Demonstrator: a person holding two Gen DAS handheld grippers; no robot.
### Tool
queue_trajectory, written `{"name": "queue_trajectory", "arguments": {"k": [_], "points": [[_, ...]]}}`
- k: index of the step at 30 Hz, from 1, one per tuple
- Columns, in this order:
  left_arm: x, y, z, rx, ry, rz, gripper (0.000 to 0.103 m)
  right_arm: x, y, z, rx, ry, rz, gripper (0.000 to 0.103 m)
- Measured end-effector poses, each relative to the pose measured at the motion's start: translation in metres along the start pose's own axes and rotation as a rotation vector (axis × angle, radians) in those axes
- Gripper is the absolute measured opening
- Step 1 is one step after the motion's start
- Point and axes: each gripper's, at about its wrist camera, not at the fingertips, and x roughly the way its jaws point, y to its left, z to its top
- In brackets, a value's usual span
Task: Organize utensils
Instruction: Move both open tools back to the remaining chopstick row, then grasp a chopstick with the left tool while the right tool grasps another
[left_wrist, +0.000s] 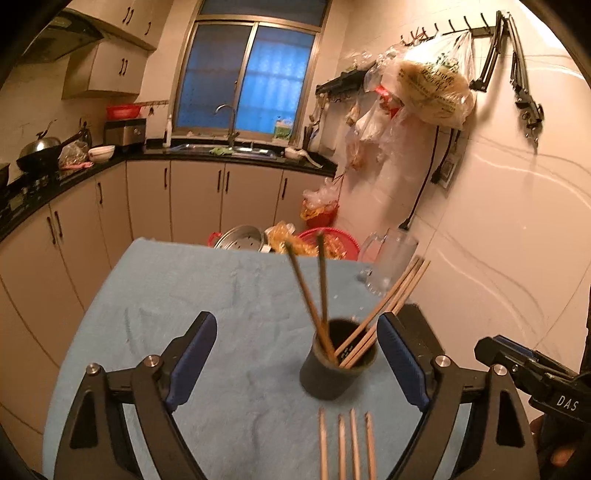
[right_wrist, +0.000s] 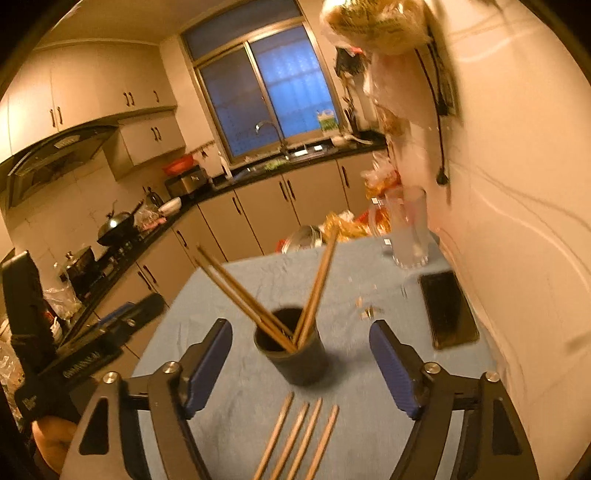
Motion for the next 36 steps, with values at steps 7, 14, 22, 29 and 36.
{"name": "queue_trajectory", "arguments": {"k": [7,14,22,29,36], "points": [[0.004,0.006,-0.034,0.022,0.070,0.052,0.091,0.016,-0.017,-0.045,0.053,0.120,-0.011,0.082],[0.016,0.018,-0.086,-0.031,0.205,0.030,0.092,0.033,-0.038,-0.084,0.087,0.220,-0.070,0.082],[0.052,0.017,-0.111,0.015,0.318,0.054,0.092,0.042,-0.057,-0.103,0.152,0.268,-0.078,0.082],[0.105,-0.009,-0.094,0.088,0.400,0.009,0.091,0.049,-0.060,-0.104,0.150,0.276,-0.074,0.082],[0.155,-0.033,-0.094,0.112,0.530,-0.037,0.044,0.053,-0.066,-0.103,0.142,0.281,-0.095,0.080]]}}
